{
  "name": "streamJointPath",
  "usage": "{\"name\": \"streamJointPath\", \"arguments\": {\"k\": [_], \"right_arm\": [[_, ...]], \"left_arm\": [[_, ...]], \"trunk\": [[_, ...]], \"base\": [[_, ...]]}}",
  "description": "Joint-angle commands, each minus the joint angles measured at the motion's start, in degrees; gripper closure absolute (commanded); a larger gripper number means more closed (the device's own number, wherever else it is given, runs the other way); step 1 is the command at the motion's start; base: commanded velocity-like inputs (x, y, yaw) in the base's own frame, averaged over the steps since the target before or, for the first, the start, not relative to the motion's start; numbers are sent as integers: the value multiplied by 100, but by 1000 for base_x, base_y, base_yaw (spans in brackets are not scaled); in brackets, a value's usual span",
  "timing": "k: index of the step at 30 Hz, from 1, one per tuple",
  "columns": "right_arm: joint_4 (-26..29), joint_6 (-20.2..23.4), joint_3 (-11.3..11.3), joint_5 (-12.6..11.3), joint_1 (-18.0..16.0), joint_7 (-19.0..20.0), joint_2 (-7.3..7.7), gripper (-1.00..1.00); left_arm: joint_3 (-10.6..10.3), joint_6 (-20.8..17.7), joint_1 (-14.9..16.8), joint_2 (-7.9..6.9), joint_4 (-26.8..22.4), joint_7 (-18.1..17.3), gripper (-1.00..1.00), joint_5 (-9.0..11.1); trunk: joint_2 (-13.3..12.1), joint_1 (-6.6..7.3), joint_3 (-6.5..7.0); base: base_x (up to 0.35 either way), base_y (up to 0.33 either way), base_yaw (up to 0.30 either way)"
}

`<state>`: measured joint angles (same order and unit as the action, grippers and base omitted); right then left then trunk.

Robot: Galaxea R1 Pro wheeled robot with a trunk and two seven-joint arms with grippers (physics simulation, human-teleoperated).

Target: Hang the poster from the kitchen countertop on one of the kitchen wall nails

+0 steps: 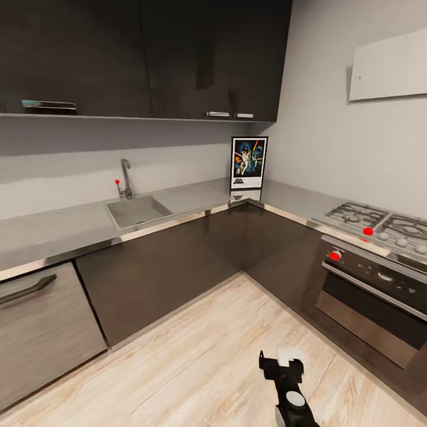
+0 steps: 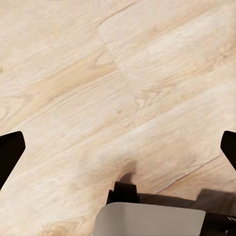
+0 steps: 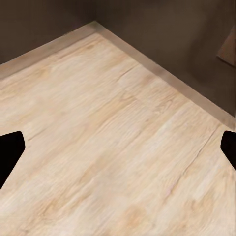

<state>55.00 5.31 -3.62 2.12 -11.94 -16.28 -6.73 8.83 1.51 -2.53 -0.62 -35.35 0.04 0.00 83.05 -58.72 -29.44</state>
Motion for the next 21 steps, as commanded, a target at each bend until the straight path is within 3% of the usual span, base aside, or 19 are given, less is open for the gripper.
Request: {"name": "streamJointPath", "arguments": {"k": [1,4,5,9,10,11,13,14,16,17,21], "right_arm": [[189,298,-123,11,-154,-173,-11,-100],[370,687,-262,-8,-482,-458,-31,-100],[465,1061,-392,-25,-895,-762,-96,-100],[524,1445,-525,-38,-1432,-1083,-217,-100],[544,1655,-614,-102,-1821,-1284,-304,-100],[548,1717,-654,-151,-1947,-1354,-325,-100],[556,1869,-795,-417,-2305,-1586,-326,-100],[559,1943,-924,-732,-2526,-1824,-326,-100],[561,1992,-1051,-1035,-2698,-2070,-326,-100],[563,2023,-1209,-1340,-2838,-2370,-326,-100],[564,2049,-1590,-1850,-3028,-3102,-326,-100]], "left_arm": [[4,7,-2,1,-7,2,-100,0],[71,-1,-2,-1,-7,0,-100,0],[312,-11,-2,-18,-10,-13,-100,6],[746,-26,-2,-35,-14,-31,-100,11],[1027,-27,-2,-43,-4,-39,-100,7],[1097,-27,-2,-45,-1,-41,-100,6],[1233,-28,-2,-47,8,-43,-100,3],[1284,-28,-2,-44,12,-43,-100,2],[1319,-28,-2,-42,15,-46,-100,1],[1342,-28,-2,-42,16,-48,-100,1],[1372,-28,-2,-59,21,-48,-100,0]], "trunk": [[3,-1,-5],[3,-1,-5],[3,-1,-5],[3,-1,-5],[3,-1,-5],[3,-1,-5],[3,-1,-5],[3,-1,-5],[3,-1,-5],[3,-1,-5],[3,-1,-7]], "base": [[35,-5,0],[23,-3,0],[9,-1,0],[5,-1,0],[2,0,0],[2,0,0],[0,0,0],[0,0,0],[0,0,0],[0,0,22],[0,0,113]]}}
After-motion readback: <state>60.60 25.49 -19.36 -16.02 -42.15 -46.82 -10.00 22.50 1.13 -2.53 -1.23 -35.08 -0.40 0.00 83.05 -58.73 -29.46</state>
